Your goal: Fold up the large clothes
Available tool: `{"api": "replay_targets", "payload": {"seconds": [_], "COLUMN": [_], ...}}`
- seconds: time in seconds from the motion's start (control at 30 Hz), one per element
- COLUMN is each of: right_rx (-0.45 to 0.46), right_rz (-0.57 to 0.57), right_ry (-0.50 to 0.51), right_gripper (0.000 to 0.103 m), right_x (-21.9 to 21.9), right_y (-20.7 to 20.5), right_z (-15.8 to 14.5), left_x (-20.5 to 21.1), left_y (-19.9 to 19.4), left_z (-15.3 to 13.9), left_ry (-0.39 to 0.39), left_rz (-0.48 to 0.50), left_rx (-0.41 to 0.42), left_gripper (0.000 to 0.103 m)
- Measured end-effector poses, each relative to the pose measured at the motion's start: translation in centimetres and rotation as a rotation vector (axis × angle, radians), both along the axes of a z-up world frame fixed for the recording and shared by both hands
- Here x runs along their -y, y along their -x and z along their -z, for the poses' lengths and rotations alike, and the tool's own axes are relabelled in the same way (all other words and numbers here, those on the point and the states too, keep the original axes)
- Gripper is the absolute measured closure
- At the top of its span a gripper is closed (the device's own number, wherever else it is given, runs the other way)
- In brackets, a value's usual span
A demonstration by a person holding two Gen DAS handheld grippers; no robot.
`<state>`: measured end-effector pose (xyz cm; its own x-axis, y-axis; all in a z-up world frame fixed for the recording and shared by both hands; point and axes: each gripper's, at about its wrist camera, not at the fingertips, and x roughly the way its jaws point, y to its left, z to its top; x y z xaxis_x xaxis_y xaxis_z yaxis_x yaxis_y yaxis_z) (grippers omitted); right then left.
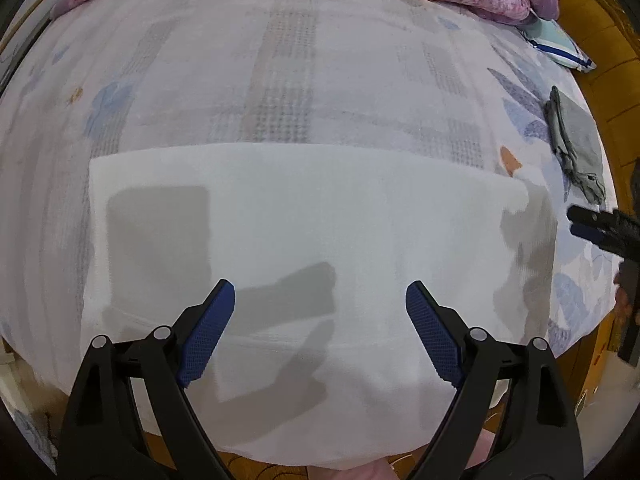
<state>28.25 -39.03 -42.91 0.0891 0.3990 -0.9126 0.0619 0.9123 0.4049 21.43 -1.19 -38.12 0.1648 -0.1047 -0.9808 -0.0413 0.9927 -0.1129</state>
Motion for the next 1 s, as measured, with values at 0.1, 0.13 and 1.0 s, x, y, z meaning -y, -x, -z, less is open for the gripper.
{"api": "replay_targets", "payload": {"seconds": [0.1, 0.13, 1.0], "right_rx": [-0.001, -0.006, -0.320], "right_rz": [-0.043, -0.049, -0.232], "right_ry": [-0.039, -0.046, -0.288], "right_gripper": [0.021, 0.021, 0.006], "right_x": [-0.1, -0.2, -4.6], "right_y": [-2.6, -3.2, 3.5], "right_z": [1.5, 1.9, 8.1], "left_x": [0.8, 1.1, 2.5], "left_y": [-0.9, -1.2, -2.8], "left_z": [0.0, 0.0, 2.2], "left_ry": [-0.005, -0.008, -0.016], "left_rz": [-0.021, -0.030, -0.073], "left_rx": [-0.008, -0.010, -0.112], "left_gripper": [0.015, 0.015, 0.036]}}
